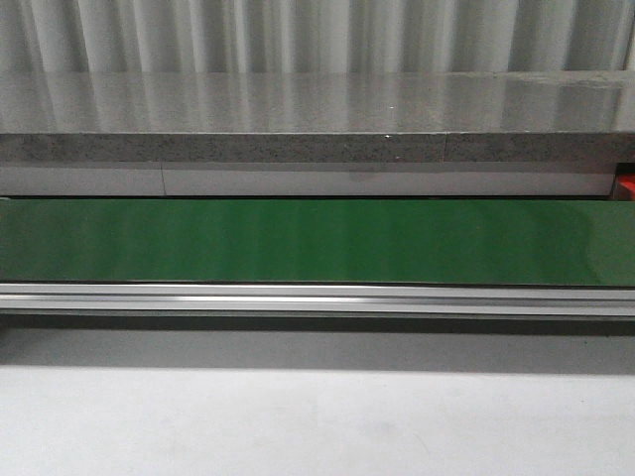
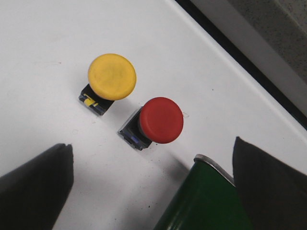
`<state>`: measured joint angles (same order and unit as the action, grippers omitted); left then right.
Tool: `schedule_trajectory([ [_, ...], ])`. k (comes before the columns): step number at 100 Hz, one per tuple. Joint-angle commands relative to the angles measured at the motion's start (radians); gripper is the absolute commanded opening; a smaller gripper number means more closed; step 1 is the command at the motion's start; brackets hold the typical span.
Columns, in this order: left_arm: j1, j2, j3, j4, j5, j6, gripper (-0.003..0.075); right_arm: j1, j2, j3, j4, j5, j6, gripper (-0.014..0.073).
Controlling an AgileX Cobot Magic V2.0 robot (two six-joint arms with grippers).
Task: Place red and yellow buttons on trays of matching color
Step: 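Move the left gripper over a red button on the panel and grasp it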
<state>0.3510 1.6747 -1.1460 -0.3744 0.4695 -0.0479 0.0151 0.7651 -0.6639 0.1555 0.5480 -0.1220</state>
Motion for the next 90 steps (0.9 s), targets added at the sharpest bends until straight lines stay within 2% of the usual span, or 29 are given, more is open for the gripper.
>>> schedule_trajectory([
  [1,0.002,-0.02,-0.042,-0.025,-0.048,-0.008,0.0636,0.0,-0.008,-0.025,0.011,-0.061,-0.007,-0.0068],
  [90,-0.05,0.235,-0.178,-0.095,-0.043,-0.01,0.0636,0.0,-0.008,-0.025,0.011,-0.062,-0.007,-0.0068],
])
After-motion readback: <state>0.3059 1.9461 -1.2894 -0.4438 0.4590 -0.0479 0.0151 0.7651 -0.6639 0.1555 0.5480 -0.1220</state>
